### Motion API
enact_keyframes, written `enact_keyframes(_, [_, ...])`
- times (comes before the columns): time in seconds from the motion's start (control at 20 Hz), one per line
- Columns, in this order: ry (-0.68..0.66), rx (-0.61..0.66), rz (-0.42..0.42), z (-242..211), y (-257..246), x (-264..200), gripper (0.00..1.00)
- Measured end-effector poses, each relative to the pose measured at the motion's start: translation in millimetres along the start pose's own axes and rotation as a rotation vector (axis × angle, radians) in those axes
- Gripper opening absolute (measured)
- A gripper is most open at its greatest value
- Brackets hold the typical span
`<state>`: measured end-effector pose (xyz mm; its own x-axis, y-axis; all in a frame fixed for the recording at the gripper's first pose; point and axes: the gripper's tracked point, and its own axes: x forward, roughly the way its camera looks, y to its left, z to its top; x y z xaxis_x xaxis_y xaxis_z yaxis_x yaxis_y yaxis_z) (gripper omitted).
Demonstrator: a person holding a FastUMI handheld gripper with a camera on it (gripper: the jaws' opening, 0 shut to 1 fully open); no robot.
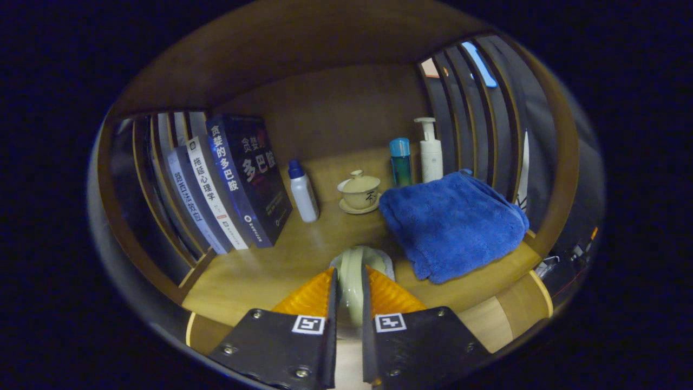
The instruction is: Pull open the drawer, take out the items inside it, and place them on the countertop above the cabinet.
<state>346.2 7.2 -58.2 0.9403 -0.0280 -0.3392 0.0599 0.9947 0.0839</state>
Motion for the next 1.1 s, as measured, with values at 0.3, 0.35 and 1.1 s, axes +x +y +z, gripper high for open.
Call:
enact_keyframes(0.3, [-0.008, 0.0, 0.023, -1.9, 12.1, 9.9, 0.25])
enact_keyframes(0.35, [-0.007, 0.004, 0.027, -2.6, 13.2, 11.1, 0.29])
enact_keyframes(1.1, [-0.082, -0.058, 0.087, 22.5, 19.6, -75.0, 0.99])
